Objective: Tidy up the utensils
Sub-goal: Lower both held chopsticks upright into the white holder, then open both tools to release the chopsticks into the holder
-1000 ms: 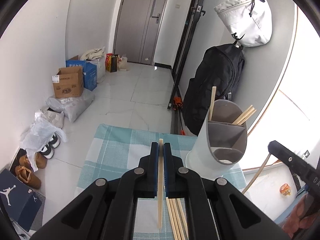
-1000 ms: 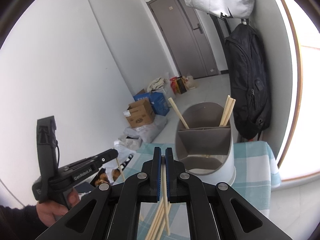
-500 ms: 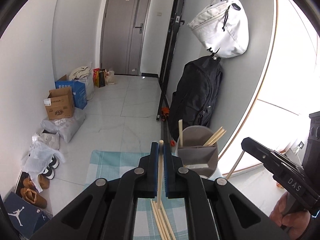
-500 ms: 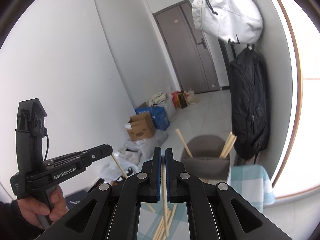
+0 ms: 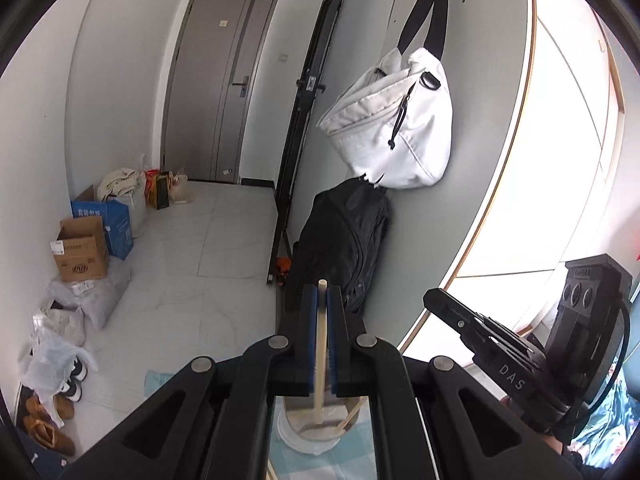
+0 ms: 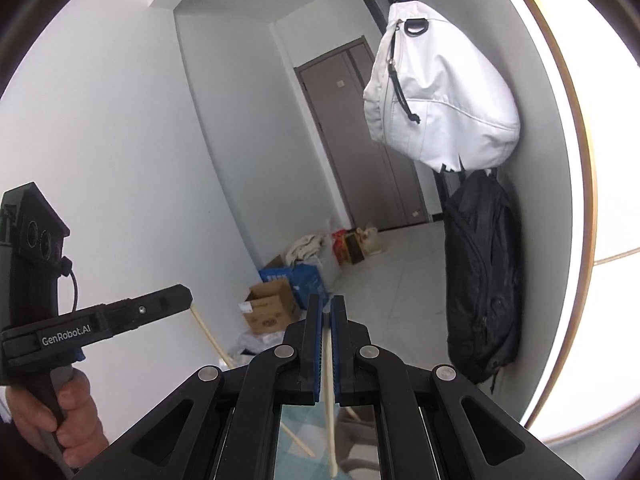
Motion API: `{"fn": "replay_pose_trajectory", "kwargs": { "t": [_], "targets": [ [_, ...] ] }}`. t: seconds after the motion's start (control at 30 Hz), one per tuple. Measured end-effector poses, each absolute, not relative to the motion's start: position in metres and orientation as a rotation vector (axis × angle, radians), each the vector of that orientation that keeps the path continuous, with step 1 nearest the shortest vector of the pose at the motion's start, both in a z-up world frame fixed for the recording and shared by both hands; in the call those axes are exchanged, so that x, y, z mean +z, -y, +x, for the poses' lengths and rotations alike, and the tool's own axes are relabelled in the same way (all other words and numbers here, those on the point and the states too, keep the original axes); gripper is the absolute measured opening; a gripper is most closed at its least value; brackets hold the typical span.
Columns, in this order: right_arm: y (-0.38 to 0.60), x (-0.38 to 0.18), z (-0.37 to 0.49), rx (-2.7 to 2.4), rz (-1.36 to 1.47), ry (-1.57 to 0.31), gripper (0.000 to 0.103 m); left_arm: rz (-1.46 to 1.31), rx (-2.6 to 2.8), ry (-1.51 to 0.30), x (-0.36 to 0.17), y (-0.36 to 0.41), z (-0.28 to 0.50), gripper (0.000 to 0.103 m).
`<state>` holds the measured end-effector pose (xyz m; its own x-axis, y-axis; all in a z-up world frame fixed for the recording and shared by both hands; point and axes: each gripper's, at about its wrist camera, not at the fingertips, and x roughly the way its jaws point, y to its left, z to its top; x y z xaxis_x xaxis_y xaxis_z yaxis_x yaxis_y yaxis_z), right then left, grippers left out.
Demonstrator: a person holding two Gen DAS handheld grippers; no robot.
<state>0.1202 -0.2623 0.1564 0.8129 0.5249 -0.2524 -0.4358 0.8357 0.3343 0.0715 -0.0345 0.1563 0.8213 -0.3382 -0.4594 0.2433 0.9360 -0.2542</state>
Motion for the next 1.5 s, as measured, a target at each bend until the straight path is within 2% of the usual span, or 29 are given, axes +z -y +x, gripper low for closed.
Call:
{"fn": "replay_pose_trajectory", "kwargs": {
  "t": [0.27,0.67,1.2,1.37,1.4,1.47,1.5],
  "targets": [
    [0.274,0.161,0.158,0.473,0.277,-0.315,0.003,-0.138,-0.319,-0.521,0.158,0.056,0.112,0.001],
    [0.272,0.119,0.192,0.431,0.26,-0.336,0.003,-0.081,-0.34,-0.642,0.093,0.068,0.153,0.001],
    [0.258,0.058,0.19,0.497,0.254,-0.51,0.004,-0.161,-0.455,-0.849,0.051,0.06,0.162,0.001],
    [0.261,0.051,0.182,0.506,0.265,-0.564,0.01,-0.155,-0.472,-0.913,0.043,0.061,0.161,0.003],
    [0.264,0.051,0.179,0.502,0.28,-0.567,0.012,-0.16,-0.467,-0.9,0.047,0.058,0.157,0.004],
    [0.275,0.053,0.172,0.49,0.321,-0.559,0.021,-0.165,-0.453,-0.877,0.054,0.052,0.15,0.013],
    [0.279,0.056,0.169,0.479,0.337,-0.551,0.024,-0.172,-0.438,-0.858,0.058,0.048,0.145,0.026]
  ]
}}
